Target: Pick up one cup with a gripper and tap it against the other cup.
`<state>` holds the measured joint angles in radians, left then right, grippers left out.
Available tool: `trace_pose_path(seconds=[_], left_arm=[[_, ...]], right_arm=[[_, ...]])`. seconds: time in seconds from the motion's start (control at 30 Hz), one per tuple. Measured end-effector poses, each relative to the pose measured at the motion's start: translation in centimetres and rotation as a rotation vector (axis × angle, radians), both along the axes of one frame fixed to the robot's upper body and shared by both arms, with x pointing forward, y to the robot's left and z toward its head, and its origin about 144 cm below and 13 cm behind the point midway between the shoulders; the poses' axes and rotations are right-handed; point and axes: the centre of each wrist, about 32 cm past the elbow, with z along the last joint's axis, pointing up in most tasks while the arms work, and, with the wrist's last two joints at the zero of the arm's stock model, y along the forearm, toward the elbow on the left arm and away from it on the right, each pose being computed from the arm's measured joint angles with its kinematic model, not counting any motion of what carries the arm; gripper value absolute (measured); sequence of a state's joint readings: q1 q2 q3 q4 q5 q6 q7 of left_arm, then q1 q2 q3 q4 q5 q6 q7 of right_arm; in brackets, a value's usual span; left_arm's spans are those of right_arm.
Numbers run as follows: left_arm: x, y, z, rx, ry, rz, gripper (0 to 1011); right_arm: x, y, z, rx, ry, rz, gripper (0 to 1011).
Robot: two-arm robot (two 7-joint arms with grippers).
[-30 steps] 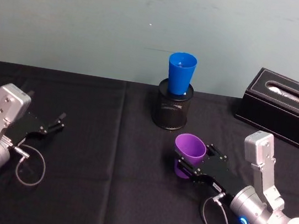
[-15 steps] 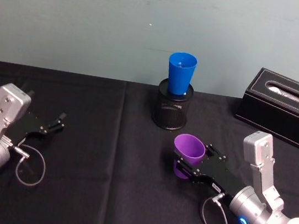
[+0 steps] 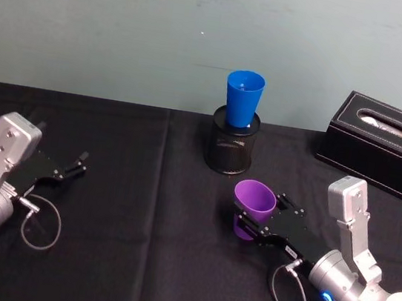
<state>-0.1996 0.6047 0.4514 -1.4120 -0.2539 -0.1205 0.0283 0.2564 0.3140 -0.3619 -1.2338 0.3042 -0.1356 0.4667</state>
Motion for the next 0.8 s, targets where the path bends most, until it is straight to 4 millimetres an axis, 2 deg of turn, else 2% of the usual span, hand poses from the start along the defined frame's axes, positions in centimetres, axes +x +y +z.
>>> trace_pose_path(seconds=[0.8], left_arm=[[0.00, 0.00, 0.00, 0.000, 0.000, 0.000, 1011]], right_arm=[[0.00, -0.01, 0.00, 0.000, 0.000, -0.001, 733]])
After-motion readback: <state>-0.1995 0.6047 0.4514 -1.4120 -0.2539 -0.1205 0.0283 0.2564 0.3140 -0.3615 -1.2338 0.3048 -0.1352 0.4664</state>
